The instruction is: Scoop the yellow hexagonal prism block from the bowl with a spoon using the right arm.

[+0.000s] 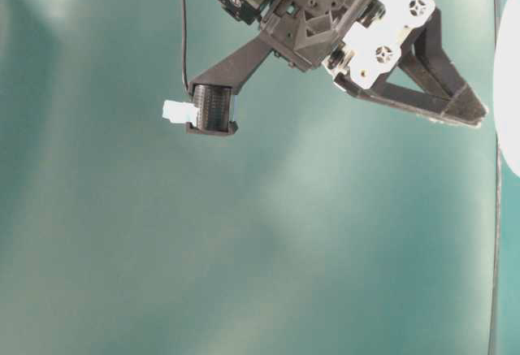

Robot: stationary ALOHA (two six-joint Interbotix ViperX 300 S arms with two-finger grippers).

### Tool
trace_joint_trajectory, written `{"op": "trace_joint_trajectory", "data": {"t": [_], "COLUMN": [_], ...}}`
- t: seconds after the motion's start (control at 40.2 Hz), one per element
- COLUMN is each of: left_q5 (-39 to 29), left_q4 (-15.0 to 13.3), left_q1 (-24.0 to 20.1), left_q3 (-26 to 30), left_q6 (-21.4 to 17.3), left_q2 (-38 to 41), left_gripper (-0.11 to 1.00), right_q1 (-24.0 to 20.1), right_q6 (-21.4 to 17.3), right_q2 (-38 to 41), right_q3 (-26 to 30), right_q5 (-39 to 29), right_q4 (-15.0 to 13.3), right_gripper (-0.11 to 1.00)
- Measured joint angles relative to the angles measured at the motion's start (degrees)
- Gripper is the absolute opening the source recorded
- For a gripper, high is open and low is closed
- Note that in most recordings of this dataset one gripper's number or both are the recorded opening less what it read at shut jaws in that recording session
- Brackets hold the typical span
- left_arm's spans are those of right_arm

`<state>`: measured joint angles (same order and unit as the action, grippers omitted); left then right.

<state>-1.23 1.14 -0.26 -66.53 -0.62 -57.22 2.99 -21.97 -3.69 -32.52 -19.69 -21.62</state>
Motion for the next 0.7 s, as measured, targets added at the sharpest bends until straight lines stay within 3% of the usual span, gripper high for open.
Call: {"op": "trace_joint_trajectory", "data": {"t": [0.497, 0.696], "left_q5": [0.00, 0.09], "left_q4": [0.00, -0.09], "left_q1": [0.00, 0.09], "left_q3": [0.00, 0.00], "left_q6": [0.00, 0.00], "left_q2": [0.00, 0.00], "left_gripper": [-0.01, -0.01], "right_q1": [-3.60, -5.19], "right_q6": [-3.08, -5.01], "right_q2": [0.00, 1.67], "right_q3": [0.00, -0.18], "right_q5": [4.22, 5.80], "right_q4": [5.01, 5.71], "right_gripper": [0.57, 0.57]}}
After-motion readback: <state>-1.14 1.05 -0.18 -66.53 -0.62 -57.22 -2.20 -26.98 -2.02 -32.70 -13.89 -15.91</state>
